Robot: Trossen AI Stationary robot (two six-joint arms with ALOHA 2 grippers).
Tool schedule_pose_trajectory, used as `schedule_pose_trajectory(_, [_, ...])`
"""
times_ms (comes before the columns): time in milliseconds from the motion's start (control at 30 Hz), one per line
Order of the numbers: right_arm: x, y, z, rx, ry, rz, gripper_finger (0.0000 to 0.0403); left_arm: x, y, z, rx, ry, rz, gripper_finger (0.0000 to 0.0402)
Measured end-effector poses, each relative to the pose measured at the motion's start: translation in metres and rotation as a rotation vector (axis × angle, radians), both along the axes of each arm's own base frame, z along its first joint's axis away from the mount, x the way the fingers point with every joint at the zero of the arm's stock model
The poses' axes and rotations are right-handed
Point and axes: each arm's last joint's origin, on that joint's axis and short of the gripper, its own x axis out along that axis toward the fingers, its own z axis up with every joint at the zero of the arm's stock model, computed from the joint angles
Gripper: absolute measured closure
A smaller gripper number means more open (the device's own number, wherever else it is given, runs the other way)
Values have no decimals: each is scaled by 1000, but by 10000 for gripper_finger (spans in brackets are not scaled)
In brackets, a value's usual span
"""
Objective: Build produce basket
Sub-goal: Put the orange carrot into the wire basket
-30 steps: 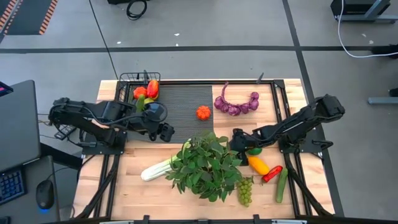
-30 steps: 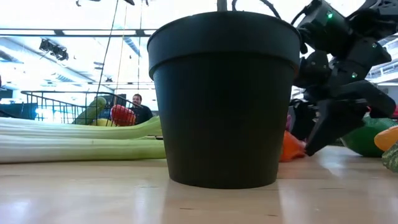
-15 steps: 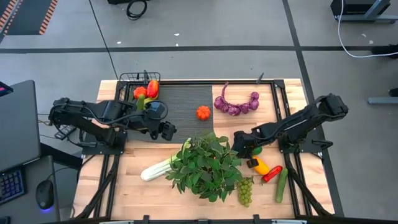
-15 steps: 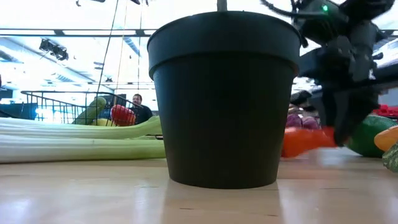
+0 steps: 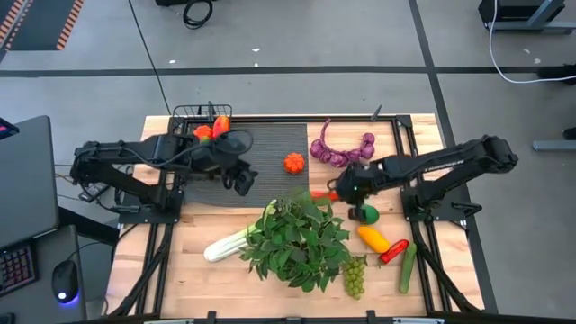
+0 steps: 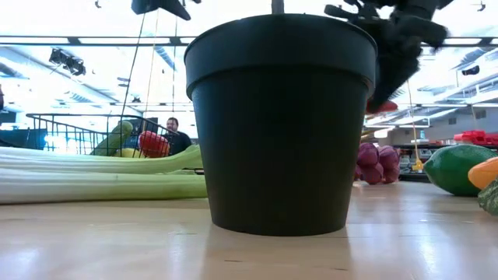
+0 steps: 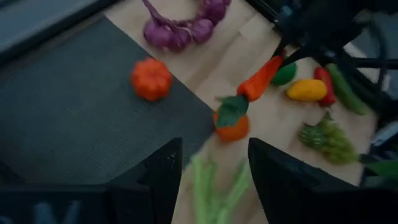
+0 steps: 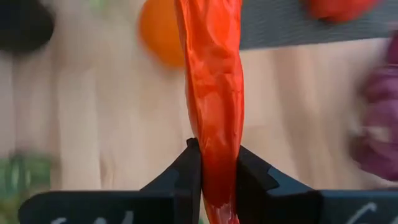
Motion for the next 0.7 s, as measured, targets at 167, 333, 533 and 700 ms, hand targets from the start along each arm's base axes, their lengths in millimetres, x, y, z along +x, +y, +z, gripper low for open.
schedule_pose_trajectory(167, [9, -17, 20, 51, -106, -211, 332, -2, 21, 1, 54, 19, 31, 212])
schedule_pose_trajectory(333, [19, -33, 32, 137, -246, -401, 332, 0, 42, 6, 60, -51, 119, 212])
schedule_pose_trajectory(533, [31, -47, 44, 214, -452, -503, 332, 10, 63, 25, 42, -311, 188, 207])
schedule_pose_trajectory(700, [40, -62, 61, 239, -672, -526, 332, 14, 73, 32, -26, -429, 237, 198])
